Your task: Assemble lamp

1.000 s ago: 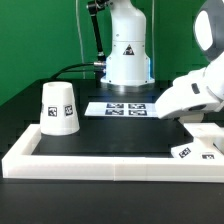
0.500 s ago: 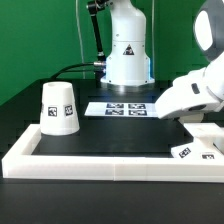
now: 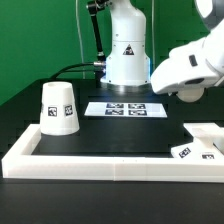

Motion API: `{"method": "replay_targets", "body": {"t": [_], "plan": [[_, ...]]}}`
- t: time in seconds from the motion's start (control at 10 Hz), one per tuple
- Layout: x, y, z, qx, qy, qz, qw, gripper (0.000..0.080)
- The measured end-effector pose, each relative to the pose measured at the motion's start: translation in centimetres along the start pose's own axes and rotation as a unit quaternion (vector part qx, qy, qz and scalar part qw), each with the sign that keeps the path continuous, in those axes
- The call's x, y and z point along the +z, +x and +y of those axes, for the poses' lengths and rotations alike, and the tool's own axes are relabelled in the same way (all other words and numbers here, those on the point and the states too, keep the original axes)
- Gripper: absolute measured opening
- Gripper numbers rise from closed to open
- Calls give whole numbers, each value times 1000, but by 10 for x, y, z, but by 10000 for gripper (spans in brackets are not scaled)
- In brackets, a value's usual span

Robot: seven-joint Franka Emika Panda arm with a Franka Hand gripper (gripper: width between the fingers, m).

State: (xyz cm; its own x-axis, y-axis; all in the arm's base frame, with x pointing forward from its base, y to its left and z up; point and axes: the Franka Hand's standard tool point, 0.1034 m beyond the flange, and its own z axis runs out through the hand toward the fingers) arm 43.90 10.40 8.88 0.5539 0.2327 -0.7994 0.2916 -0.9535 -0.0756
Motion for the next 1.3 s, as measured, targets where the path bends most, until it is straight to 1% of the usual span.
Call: {"method": "replay_targets", "body": {"t": [0.1, 0.2, 0.3, 0.4, 0.5, 0.6, 0.7, 0.8, 0.9, 1.0, 1.1, 1.3], "plan": [[-7, -2, 3, 2, 1, 9, 1000, 577], [-5, 0, 2, 2, 1, 9, 1000, 577], [-6, 4, 3, 2, 0, 24, 1000, 577], [-10, 10, 5, 2, -2, 63, 998, 577], [-11, 12, 12, -5, -1, 107, 994, 577], [-20, 5, 20, -7, 1, 131, 991, 577], [-31, 2, 27, -7, 2, 147, 989, 577], [-48, 1, 39, -9, 0, 190, 982, 577], [-58, -5, 47, -7, -2, 221, 975, 577], [-67, -8, 51, -3, -5, 252, 968, 577], [-71, -5, 54, 1, -12, 298, 954, 577], [-71, -3, 57, 6, -22, 372, 928, 577]]}}
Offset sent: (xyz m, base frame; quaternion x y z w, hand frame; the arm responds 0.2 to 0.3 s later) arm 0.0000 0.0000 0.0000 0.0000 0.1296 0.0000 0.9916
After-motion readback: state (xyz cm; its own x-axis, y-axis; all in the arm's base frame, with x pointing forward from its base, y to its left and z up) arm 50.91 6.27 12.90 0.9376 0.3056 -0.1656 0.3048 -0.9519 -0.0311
